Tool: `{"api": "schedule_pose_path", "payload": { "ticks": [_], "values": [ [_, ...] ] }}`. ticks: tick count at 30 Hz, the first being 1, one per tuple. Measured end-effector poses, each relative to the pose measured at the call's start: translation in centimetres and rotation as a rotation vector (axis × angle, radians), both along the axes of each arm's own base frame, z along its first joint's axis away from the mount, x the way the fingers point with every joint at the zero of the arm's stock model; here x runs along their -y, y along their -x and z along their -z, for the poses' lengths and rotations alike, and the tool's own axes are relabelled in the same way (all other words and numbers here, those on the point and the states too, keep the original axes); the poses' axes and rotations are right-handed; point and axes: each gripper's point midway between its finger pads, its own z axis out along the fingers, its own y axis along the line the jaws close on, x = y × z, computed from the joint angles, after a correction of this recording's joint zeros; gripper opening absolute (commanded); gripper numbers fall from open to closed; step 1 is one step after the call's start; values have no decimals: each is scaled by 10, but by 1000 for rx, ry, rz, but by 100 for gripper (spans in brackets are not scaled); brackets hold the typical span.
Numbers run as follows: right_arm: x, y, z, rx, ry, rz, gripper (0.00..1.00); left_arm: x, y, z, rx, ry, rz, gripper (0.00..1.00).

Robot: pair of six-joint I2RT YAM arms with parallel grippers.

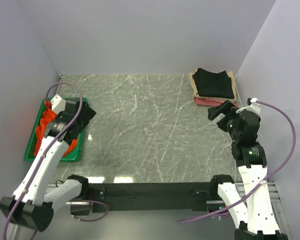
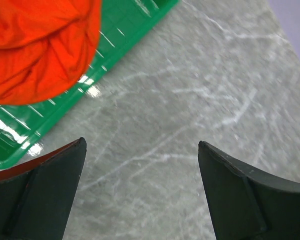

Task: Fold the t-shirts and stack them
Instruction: Grab the tshirt from the pile

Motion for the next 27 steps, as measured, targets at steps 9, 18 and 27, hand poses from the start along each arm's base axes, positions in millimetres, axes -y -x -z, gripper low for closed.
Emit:
{"api": "schedule_pose_path", "payload": {
  "ticks": [9,18,27],
  "values": [
    [-14,-12,28,-41,-15,-86,100,-89,-38,26,-112,-19,-360,99],
    [-41,-36,67,-241,-99,-222,100,-177,-37,75,-144,40,-608,99],
    [-34,-34,50,-186,-108,-166,100,-190,-53,154,-327,76,-557,73]
  ]
}}
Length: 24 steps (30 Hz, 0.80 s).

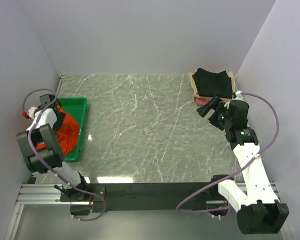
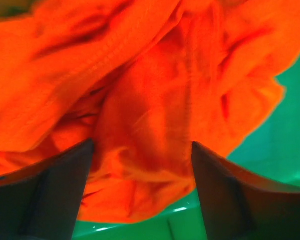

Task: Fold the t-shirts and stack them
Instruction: Grab the tshirt from the pile

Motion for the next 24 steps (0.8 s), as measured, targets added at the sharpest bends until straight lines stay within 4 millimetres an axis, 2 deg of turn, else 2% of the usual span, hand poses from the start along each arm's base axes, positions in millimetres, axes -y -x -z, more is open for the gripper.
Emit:
{"api": "schedule_pose_path", "payload": {
  "ticks": [2,3,4,8,12,16,20,22,24],
  "values": [
    [3,1,-6,21,6,21,100,3,0,16,-38,31,17,60],
    [5,2,-8,29,10,33,100,5,0,22,-50,45,24,47],
    [7,2,-9,35,15,44,100,7,-1,27,-57,59,32,1],
    [14,3,-12,46,30,79,100,11,-4,28,-56,81,57,1],
    [16,4,-17,65,35,90,100,15,-6,5,2,75,69,1],
    [19,9,-27,103,38,108,100,24,-5,-59,142,12,82,1],
    [22,13,-36,139,41,125,100,45,-15,-148,341,-60,139,1],
    [23,15,-38,147,44,131,100,69,-28,-195,447,-95,213,1],
    [23,17,-39,147,45,133,100,108,-41,-239,550,-107,331,1]
  ]
}}
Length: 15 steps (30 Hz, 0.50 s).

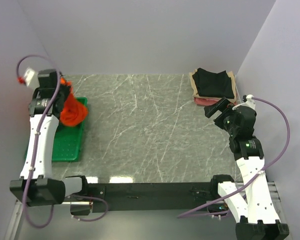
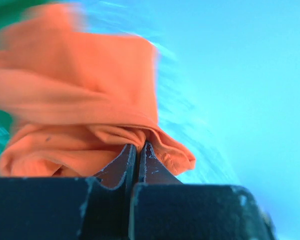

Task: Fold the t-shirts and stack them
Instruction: Grab the tshirt from the pile, then move the tshirt to the center of the board

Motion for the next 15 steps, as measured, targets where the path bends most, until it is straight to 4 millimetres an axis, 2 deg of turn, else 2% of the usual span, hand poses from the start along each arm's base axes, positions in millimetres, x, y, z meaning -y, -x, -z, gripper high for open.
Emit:
{"api": "schedule_pose_path", "payload": {
  "ticks": [2,3,6,10,12,13,15],
  "values": [
    [-1,2,-1,2,1,-6,99,45,-8,-39,83,-17,134,1],
    [-2,3,-1,4,5,-19,99,74,-11,-59,126,-18,224,0],
    [-9,6,-1,7,14,-67,99,137,-9,-99,235,-14,414,1],
    [-11,7,3,-9,26,-92,99,224,1,-121,299,-19,681,0],
    [-10,7,5,-16,35,-92,99,280,4,-130,329,-21,851,0],
    [-9,7,5,-17,38,-90,99,308,8,-131,340,-16,943,1],
    [-7,7,6,-16,49,-82,99,352,16,-129,356,-5,1100,1]
  ]
}}
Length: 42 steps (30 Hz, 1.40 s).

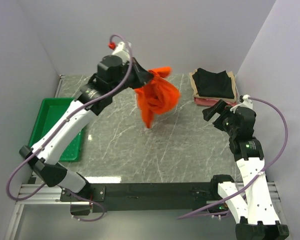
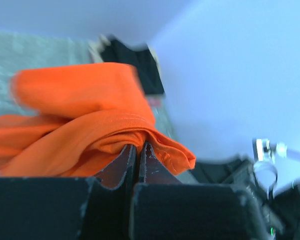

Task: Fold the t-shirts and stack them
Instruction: Move the tshirt to the center of the board, then flatten the tshirt out

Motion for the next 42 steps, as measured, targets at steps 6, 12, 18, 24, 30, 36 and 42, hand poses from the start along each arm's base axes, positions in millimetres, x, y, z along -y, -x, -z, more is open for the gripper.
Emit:
{"api": "schedule_pose_path", "payload": {
  "ticks": [6,12,18,24,30,36,42],
  "values": [
    [10,4,3,-5,37,45,98,8,-11,48,-63,-87,-8,1],
    [16,6,8,-21,61,69,99,-115,-66,181,-370,-188,-345,99],
    [14,1,40,-117,60,54,98,-190,-22,320,-709,-313,-503,99],
    [-2,0,98,-303,57,11,96,-177,-8,340,-735,-313,-444,99],
    [-19,0,138,-450,101,-16,94,-168,-28,342,-726,-311,-418,99],
    [-12,-9,169,-568,125,45,95,-128,-108,323,-621,-358,-296,99],
    [-10,-37,177,-599,69,70,93,-37,-172,293,-409,-443,-101,99]
  ]
}}
